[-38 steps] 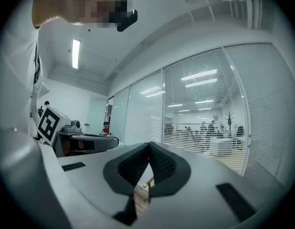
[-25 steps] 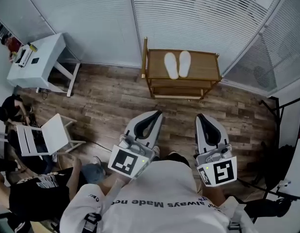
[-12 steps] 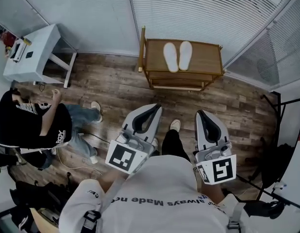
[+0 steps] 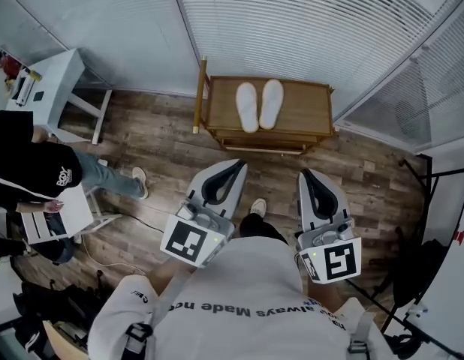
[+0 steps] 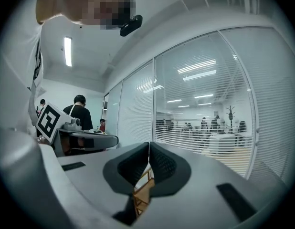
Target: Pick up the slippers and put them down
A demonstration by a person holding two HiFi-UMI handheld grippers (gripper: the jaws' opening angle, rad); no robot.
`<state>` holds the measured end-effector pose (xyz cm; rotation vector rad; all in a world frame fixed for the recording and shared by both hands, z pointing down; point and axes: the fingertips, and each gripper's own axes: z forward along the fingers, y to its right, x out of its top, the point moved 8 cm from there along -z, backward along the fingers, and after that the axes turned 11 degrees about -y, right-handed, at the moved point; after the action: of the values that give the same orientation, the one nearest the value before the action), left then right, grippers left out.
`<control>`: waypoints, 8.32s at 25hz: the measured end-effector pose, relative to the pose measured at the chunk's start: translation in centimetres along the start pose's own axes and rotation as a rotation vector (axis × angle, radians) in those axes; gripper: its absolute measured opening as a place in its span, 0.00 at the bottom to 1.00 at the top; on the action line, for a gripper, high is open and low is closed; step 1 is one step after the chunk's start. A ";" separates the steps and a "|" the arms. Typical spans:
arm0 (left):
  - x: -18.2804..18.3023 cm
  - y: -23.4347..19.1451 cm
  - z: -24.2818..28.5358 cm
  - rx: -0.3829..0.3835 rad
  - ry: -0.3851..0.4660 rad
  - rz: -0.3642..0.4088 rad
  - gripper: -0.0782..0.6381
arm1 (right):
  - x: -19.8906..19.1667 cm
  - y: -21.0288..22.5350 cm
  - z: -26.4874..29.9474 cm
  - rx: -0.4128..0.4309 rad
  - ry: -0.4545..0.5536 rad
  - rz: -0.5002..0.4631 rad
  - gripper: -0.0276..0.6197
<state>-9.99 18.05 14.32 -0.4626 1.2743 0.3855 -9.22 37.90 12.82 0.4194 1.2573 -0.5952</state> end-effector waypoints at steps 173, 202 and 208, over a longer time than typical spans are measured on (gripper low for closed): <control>-26.5 -27.1 32.6 0.075 -0.311 -0.177 0.12 | -30.8 17.6 45.1 -0.136 -0.509 0.195 0.08; -4.4 -24.2 26.5 0.150 -0.098 -0.105 0.12 | -5.7 19.9 36.7 -0.060 -0.312 0.120 0.07; 0.2 -23.1 24.5 0.153 -0.035 -0.087 0.12 | -0.7 19.5 34.5 -0.051 -0.248 0.087 0.07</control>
<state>22.01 11.52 22.25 -0.3786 1.2353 0.2203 28.94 32.56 22.19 0.3445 1.0096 -0.5228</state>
